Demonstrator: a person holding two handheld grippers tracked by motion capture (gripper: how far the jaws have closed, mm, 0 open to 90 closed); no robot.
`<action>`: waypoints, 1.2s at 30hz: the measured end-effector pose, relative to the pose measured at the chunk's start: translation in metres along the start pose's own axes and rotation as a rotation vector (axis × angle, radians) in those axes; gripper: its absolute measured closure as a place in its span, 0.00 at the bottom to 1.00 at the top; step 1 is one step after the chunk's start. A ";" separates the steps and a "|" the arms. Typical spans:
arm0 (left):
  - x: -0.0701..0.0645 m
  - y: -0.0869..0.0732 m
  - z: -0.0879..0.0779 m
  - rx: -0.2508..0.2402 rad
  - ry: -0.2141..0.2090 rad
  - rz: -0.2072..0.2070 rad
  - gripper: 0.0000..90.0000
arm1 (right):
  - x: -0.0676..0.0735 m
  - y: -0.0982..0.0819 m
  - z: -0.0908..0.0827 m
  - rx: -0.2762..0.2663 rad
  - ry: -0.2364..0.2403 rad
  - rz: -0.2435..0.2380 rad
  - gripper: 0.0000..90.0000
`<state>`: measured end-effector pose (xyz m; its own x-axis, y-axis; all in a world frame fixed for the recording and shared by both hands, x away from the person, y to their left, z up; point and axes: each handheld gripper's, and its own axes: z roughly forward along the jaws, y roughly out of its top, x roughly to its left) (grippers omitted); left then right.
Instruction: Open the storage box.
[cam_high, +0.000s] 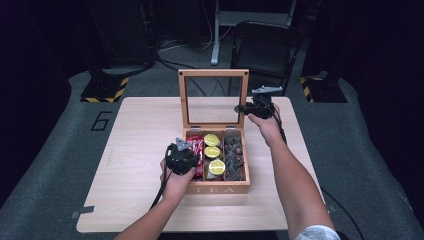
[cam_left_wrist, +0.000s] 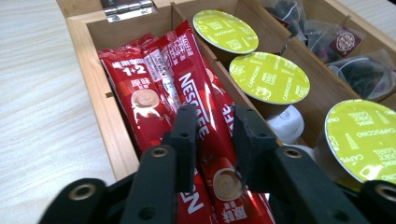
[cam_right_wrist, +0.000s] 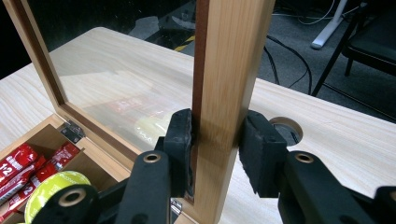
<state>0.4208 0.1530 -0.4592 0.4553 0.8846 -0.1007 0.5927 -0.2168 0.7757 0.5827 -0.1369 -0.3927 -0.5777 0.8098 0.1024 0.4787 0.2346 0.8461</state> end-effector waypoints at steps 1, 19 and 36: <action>0.000 0.001 -0.001 -0.003 0.002 0.008 0.83 | 0.000 0.000 0.000 0.000 0.000 0.000 0.72; 0.007 0.005 -0.012 -0.035 -0.006 -0.020 0.95 | 0.000 0.000 0.000 0.000 -0.002 -0.002 0.72; 0.010 0.016 -0.029 -0.068 -0.022 -0.026 0.96 | 0.000 0.000 0.000 -0.001 -0.001 -0.008 0.72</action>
<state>0.4157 0.1706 -0.4303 0.4551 0.8802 -0.1347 0.5586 -0.1643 0.8130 0.5824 -0.1373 -0.3926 -0.5814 0.8081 0.0951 0.4734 0.2409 0.8473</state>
